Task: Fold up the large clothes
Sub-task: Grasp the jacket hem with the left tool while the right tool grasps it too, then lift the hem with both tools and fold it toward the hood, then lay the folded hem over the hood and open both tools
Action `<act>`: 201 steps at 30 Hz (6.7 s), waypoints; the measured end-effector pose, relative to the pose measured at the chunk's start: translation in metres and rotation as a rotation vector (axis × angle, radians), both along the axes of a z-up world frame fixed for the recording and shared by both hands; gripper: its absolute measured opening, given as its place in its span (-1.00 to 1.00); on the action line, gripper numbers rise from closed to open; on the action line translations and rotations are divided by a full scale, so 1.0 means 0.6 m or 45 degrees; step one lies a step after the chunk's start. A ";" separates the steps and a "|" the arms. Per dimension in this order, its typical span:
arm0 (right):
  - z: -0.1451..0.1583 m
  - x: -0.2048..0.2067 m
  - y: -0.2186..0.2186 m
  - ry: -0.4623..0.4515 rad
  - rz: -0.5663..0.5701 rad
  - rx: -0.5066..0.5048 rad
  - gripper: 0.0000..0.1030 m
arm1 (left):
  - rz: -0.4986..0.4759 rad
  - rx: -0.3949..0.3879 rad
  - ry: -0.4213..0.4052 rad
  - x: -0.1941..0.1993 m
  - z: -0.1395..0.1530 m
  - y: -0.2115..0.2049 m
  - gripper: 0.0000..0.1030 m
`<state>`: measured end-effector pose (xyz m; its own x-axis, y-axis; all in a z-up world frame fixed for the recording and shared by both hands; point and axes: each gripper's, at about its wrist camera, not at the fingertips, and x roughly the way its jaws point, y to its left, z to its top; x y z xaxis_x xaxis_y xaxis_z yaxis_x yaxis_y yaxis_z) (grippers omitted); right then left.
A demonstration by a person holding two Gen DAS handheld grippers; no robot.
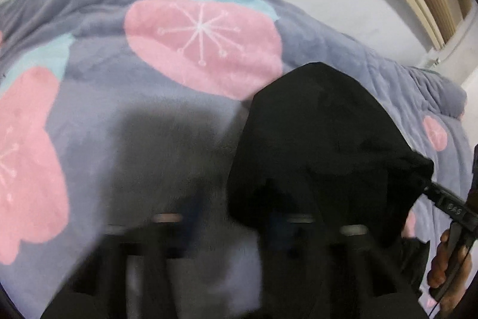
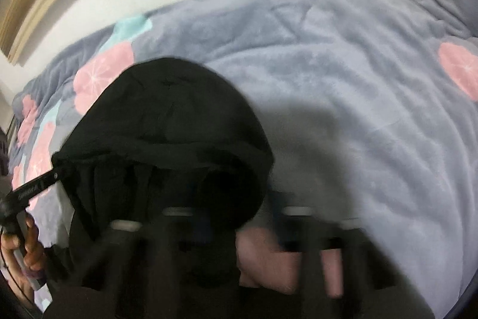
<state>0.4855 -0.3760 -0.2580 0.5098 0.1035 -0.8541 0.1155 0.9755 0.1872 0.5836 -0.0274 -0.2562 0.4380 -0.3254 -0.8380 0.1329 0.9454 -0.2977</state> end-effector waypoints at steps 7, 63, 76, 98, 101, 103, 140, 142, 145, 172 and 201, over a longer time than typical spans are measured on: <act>0.050 -0.051 -0.032 -0.161 0.055 0.061 -0.88 | 0.002 -0.261 -0.178 -0.074 0.078 0.063 -0.83; -0.102 -0.018 0.072 0.081 0.281 -0.086 0.47 | -0.172 -0.079 -0.036 -0.094 -0.041 -0.019 0.20; -0.015 -0.036 0.028 -0.067 0.327 0.044 0.51 | -0.155 -0.080 -0.120 -0.113 -0.040 0.000 0.26; -0.092 0.190 0.094 0.185 0.486 0.334 0.51 | 0.040 -0.035 -0.132 -0.318 0.047 0.150 0.26; -0.055 0.152 0.137 0.118 0.604 0.217 -0.38 | 0.080 -0.068 -0.161 -0.328 0.063 0.156 0.26; -0.025 0.117 0.159 0.066 0.658 0.140 -0.64 | 0.093 -0.065 -0.178 -0.332 0.073 0.157 0.26; 0.119 -0.665 0.198 0.056 0.816 -0.572 0.15 | -0.351 -0.114 -0.191 -0.559 0.246 0.015 0.27; 0.146 -0.658 0.193 0.028 0.788 -0.494 0.15 | -0.386 -0.116 -0.187 -0.550 0.246 -0.010 0.27; 0.179 -0.631 0.179 -0.054 0.697 -0.316 0.15 | -0.431 -0.109 -0.172 -0.531 0.239 -0.045 0.27; 0.073 -0.527 0.097 0.060 0.297 0.358 0.22 | -0.516 0.016 0.132 -0.605 0.039 -0.064 0.28; 0.159 -0.840 -0.001 0.071 -0.084 0.441 0.24 | 0.015 -0.021 0.039 -0.904 0.171 0.236 0.28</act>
